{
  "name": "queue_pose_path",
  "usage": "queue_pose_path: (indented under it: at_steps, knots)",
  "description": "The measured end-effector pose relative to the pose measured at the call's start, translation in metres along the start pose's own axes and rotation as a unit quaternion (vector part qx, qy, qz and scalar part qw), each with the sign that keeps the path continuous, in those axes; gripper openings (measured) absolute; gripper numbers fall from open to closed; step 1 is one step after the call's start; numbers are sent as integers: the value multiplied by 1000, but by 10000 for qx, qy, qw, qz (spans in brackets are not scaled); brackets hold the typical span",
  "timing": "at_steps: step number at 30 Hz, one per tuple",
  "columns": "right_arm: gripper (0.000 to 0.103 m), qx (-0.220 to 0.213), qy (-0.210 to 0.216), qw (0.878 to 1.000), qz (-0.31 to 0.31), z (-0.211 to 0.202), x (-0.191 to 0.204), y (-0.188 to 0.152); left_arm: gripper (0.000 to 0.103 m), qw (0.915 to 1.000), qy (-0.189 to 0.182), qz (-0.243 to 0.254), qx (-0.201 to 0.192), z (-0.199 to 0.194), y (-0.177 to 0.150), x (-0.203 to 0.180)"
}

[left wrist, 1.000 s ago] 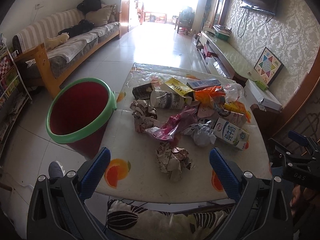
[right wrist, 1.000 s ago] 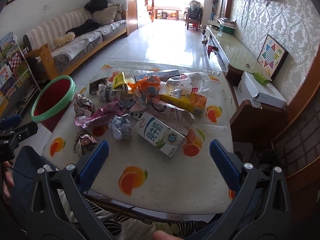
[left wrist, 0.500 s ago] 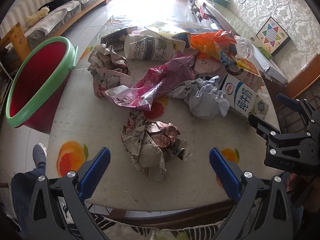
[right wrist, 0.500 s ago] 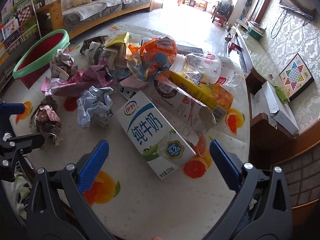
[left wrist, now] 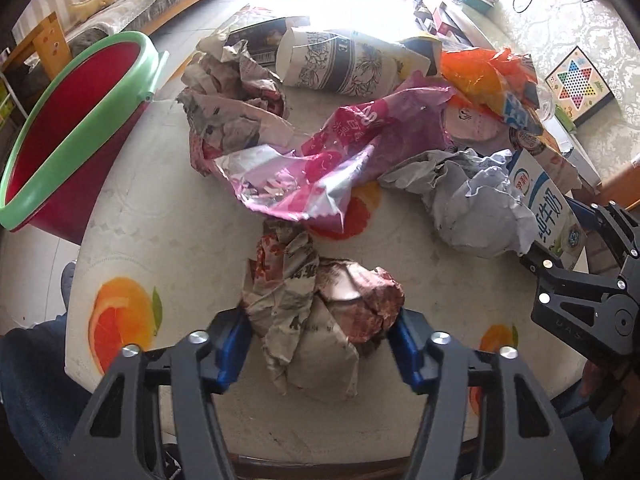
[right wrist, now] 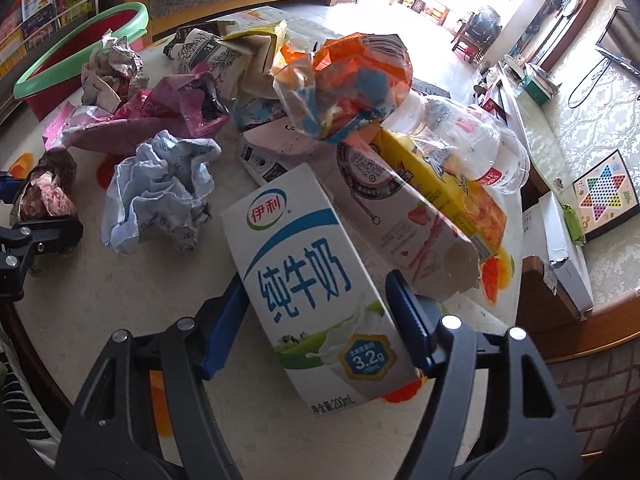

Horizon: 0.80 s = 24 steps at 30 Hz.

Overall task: Collect trash
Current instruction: 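Grasp crumpled brown paper with left tool while right tool grasps white milk carton, then drop the brown paper into the red bin with left tool while right carries carton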

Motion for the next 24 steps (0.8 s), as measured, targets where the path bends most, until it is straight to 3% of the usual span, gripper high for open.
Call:
queue_pose_path:
  at_steps: [3,10,13,17,24]
  knots:
    - [59,-41,44,10000,34,-6,2,-2,47,9999,-86,73,-29,-4,-1,-3]
    - [58,-428,12,9982,432,-47,-2,-2,45,9992,-144,229,-307,-38,-2,-6]
    - [58,-683,-76,9953,678,-73,-9,1,45,9971,-190,370,-639,-62,0,-8]
    - [58,-999,118,9870,1256,-109,-19,13,45,9932,-253,301,-1094,-99,20,-4]
    - [58,-1821,602,9713,1409,-173,7,74,46,9806,-256,-34,-1944,-177,55,40]
Point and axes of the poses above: each gripper's, at about its wrist camera, not at the fingertips, and z roughly the way its jaws point, x to its left, y to its top, the point moved 5 cm from there along z, roughly the way its jaws point, and after that the axes turned 5 degrees about z, right-handed, at the moved point
